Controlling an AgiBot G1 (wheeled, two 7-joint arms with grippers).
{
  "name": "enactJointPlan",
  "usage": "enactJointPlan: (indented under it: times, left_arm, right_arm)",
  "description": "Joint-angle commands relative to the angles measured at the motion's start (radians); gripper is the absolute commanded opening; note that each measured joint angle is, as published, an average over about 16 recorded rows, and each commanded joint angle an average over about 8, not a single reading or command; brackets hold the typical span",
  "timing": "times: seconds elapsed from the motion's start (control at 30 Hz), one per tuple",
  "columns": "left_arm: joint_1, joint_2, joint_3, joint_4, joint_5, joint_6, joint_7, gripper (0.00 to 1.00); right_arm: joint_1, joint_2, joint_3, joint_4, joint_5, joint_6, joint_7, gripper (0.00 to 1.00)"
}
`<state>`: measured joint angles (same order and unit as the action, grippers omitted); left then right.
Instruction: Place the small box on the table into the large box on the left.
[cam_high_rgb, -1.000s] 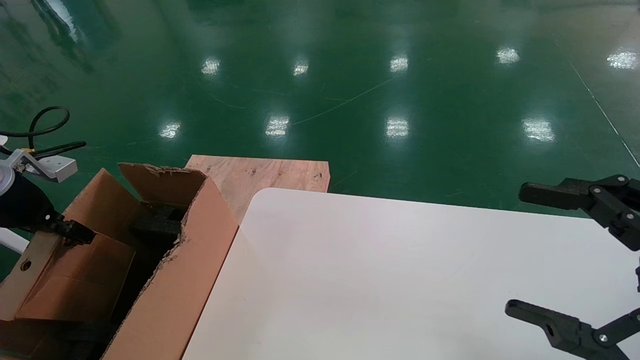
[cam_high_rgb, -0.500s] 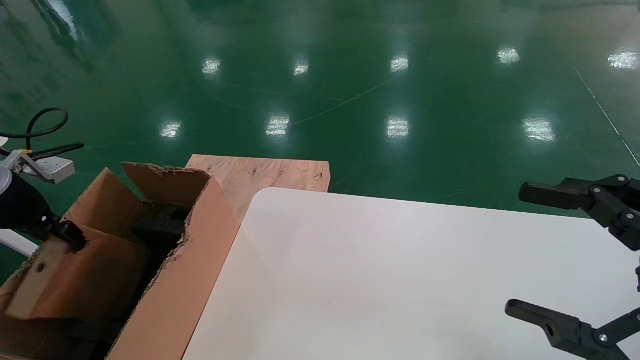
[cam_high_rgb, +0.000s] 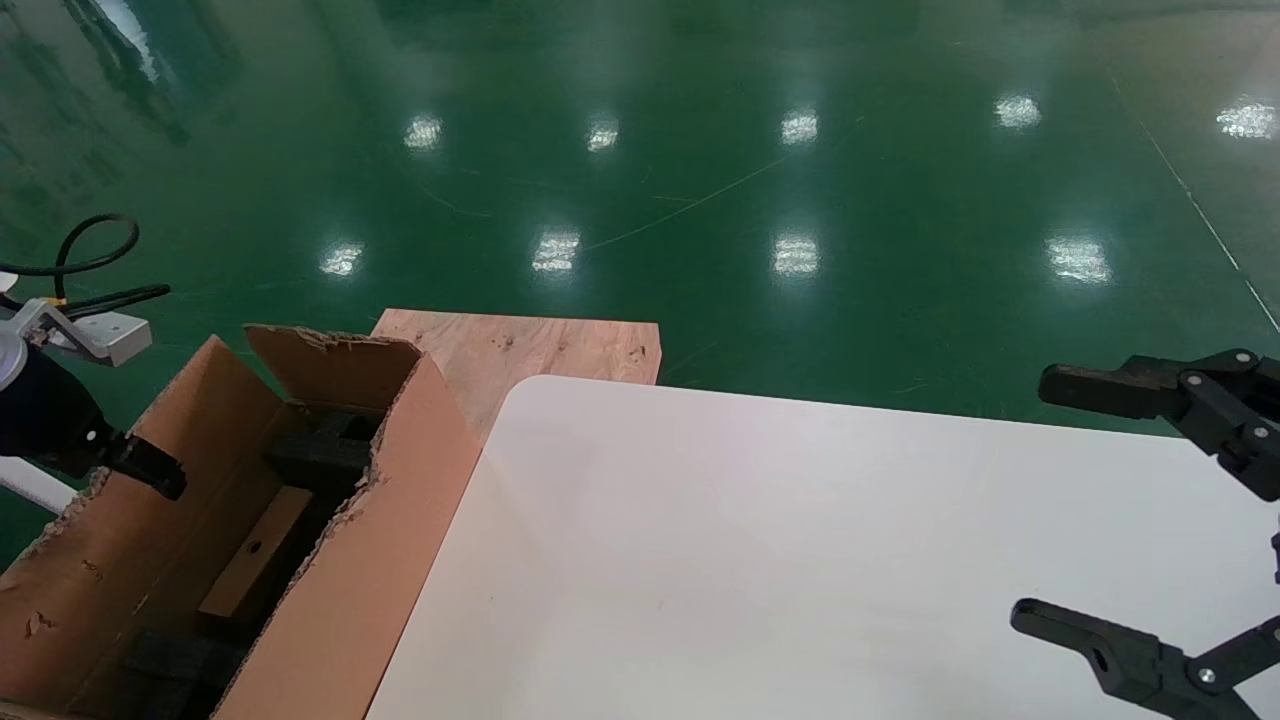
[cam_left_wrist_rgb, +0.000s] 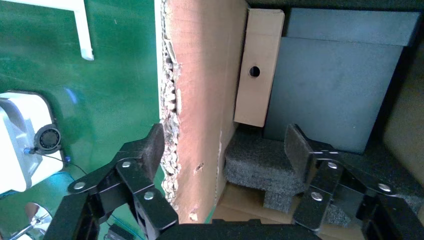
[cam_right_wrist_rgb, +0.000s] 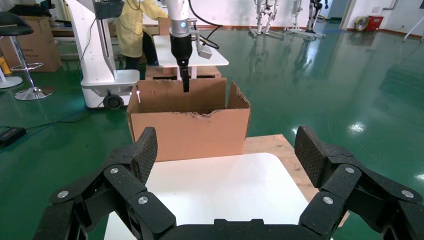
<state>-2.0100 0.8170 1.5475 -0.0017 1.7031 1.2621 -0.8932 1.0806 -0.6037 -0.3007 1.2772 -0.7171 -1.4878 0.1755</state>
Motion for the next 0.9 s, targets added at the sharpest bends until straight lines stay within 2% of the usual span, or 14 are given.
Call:
enactJointPlan:
  times: [0.03, 0.23, 0.5, 0.7, 0.9]
  left_arm:
    - [-0.001, 0.005, -0.003, -0.001, -0.004, -0.014, -0.005, 1.0]
    - [-0.006, 0.027, -0.085, -0.039, -0.123, -0.013, -0.013, 1.0]
    - [0.013, 0.006, -0.194, -0.156, -0.291, 0.052, 0.022, 1.0]
    - [0.021, 0.008, -0.222, -0.253, -0.348, 0.15, -0.026, 1.0]
    - [0.026, 0.012, -0.231, -0.291, -0.363, 0.172, -0.049, 1.0]
  right_arm:
    - [0.0, 0.0, 0.0, 0.0, 0.0, 0.0, 0.0, 1.0]
    - [0.0, 0.0, 0.0, 0.0, 0.0, 0.0, 0.0, 1.0]
    - [0.0, 0.0, -0.001, 0.0, 0.0, 0.0, 0.0, 1.0]
    - [0.0, 0.0, -0.001, -0.001, 0.001, 0.0, -0.001, 1.0]
    - [0.0, 0.0, -0.001, -0.001, 0.001, 0.0, -0.001, 1.0]
